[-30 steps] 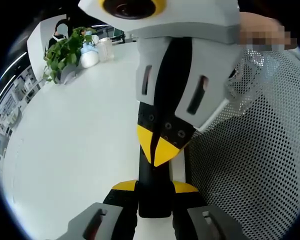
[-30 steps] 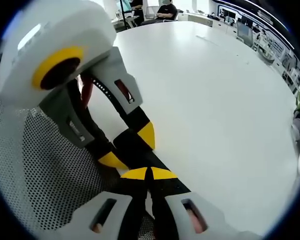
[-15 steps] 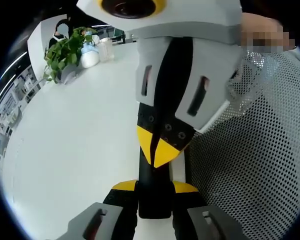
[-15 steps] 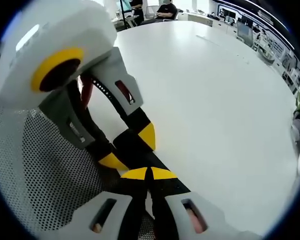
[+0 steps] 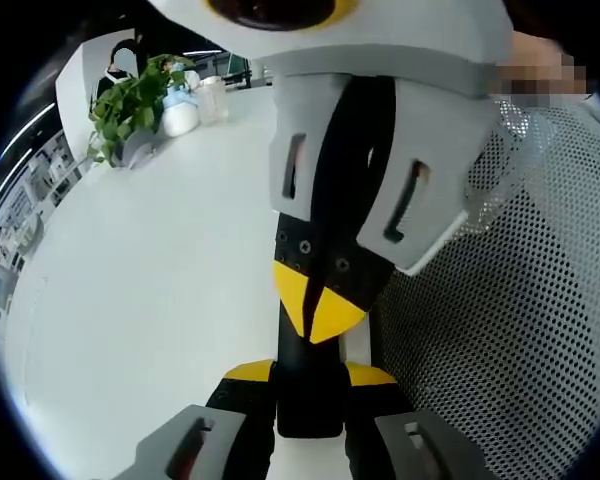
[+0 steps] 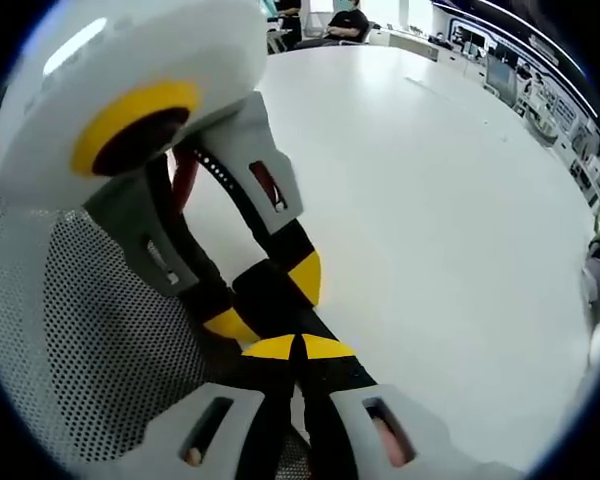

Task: Press the specified remote control buttons in sequence, fully releasing each button before pressing the next.

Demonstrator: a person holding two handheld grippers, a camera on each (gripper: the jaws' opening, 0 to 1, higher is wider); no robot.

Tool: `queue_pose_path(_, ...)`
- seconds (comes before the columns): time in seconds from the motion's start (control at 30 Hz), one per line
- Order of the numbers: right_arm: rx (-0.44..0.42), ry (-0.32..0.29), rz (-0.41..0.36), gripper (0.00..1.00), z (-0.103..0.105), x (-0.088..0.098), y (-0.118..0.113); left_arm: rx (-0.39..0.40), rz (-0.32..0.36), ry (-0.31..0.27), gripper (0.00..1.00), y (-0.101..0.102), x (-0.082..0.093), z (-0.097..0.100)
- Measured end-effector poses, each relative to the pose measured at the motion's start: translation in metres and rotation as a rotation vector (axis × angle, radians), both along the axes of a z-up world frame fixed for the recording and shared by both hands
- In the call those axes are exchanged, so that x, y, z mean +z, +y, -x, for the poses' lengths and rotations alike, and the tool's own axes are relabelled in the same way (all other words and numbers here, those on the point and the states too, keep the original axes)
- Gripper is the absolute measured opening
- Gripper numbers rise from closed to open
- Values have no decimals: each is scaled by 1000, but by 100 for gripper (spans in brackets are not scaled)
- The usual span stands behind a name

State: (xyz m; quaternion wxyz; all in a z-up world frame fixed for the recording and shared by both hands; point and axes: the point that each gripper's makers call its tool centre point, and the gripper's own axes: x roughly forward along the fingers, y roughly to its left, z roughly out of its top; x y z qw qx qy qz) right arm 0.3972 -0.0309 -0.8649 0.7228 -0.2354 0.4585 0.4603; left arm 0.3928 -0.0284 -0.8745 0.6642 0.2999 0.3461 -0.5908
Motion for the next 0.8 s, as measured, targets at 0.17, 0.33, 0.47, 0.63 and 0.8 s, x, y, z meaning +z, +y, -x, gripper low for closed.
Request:
queue_pose_path(0.17, 10, 1, -5, 0, 1, 0, 2, 0, 0, 0, 25, 0, 0, 0)
queue_pose_path(0.33, 6, 6, -12, 0, 1, 0, 3, 0, 0, 0, 25, 0, 0, 0)
queue_pose_path(0.47, -12, 16, -24, 0, 0, 0, 3, -2, -2, -1, 25, 0, 0, 0)
queue_pose_path(0.63, -40, 31, -47, 0, 0, 0, 2, -1, -5, -1, 25, 0, 0, 0)
queue_pose_path(0.8, -28, 20, -49, 0, 0, 0, 3, -2, -8, -1, 25, 0, 0, 0)
